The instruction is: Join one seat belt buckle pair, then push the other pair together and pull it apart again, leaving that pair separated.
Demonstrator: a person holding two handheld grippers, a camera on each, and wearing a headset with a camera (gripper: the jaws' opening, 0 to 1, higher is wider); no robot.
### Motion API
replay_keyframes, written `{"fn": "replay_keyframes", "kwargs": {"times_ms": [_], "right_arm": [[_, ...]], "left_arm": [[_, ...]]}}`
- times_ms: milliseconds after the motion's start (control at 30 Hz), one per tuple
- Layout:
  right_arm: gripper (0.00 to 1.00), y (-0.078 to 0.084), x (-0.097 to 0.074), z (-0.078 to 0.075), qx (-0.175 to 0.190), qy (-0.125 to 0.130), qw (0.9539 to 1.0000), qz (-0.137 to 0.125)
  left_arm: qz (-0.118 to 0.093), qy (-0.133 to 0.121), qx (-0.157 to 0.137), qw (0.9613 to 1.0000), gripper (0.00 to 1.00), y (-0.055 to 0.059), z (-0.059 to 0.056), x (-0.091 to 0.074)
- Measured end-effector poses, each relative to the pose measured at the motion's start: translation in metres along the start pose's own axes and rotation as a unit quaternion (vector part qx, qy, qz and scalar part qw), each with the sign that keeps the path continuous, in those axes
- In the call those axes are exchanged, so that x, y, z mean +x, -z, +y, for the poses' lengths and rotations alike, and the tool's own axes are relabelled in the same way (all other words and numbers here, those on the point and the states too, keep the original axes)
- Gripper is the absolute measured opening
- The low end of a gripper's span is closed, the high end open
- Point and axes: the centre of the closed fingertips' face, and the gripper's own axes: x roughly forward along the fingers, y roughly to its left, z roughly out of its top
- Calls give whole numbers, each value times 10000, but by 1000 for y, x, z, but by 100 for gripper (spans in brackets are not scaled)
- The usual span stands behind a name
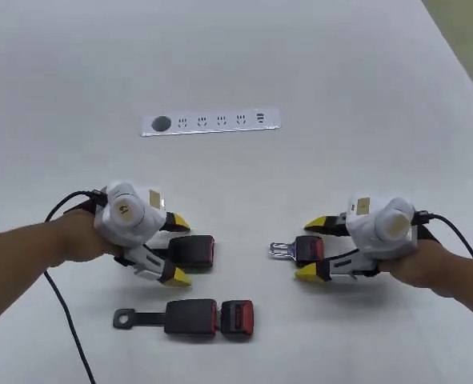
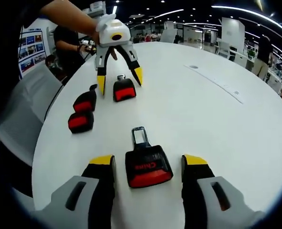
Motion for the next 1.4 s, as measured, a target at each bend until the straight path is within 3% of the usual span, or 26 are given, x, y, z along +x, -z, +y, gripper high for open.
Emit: {"fn": "replay_keyframes", "kwargs": {"times_ms": [100, 167, 267, 367, 467, 600, 667, 733, 800, 867, 933, 1000, 1167, 1300, 1400], "right_arm": [[61, 1, -4, -6, 103, 269, 9996, -63], [66, -2, -7, -8, 178, 437, 9987, -216], [74, -7, -16, -14, 428, 885, 9941, -468], [75, -7, -23, -18, 546, 1273, 9884, -617], [78, -13, -32, -16, 695, 1588, 9821, -742], [81, -22, -47, -15, 956, 2060, 9692, -954], [85, -24, -50, -13, 985, 2175, 9661, -981], [86, -26, -53, -15, 1125, 2336, 9597, -1087], [87, -28, -56, -17, 1264, 2473, 9530, -1211], [88, -31, -60, -9, 1248, 2560, 9511, -1195], [89, -32, -61, -7, 1255, 2625, 9488, -1233], [89, -36, -67, -1, 1305, 2713, 9449, -1288], [89, -42, -72, 9, 1452, 2825, 9384, -1362], [90, -46, -77, 24, 1502, 2888, 9346, -1433], [91, -45, -79, 33, 1497, 2926, 9331, -1458]], "left_arm": [[-133, -85, -235, 9996, 69, -1, 1, -4], [-338, -190, -501, 9980, 72, -8, 0, -9], [-518, -406, -747, 9950, 78, -6, 7, -17], [-719, -658, -997, 9902, 84, -5, 13, -26], [-890, -973, -1310, 9826, 90, -7, 12, -38], [-1035, -1232, -1474, 9759, 96, -4, 12, -53], [-1065, -1360, -1627, 9714, 96, -2, 10, -59], [-1294, -1557, -1868, 9613, 98, -2, 10, -63], [-1314, -1651, -1918, 9585, 100, 3, 7, -66], [-1289, -1736, -1922, 9573, 100, 7, 2, -70], [-1391, -1859, -2015, 9516, 100, 7, -3, -77], [-1556, -2004, -2265, 9404, 100, 10, -3, -84], [-1580, -2103, -2336, 9361, 100, 23, -16, -94], [-1665, -2288, -2414, 9282, 100, 34, -22, -108], [-1744, -2385, -2461, 9231, 100, 34, -30, -116]]}}
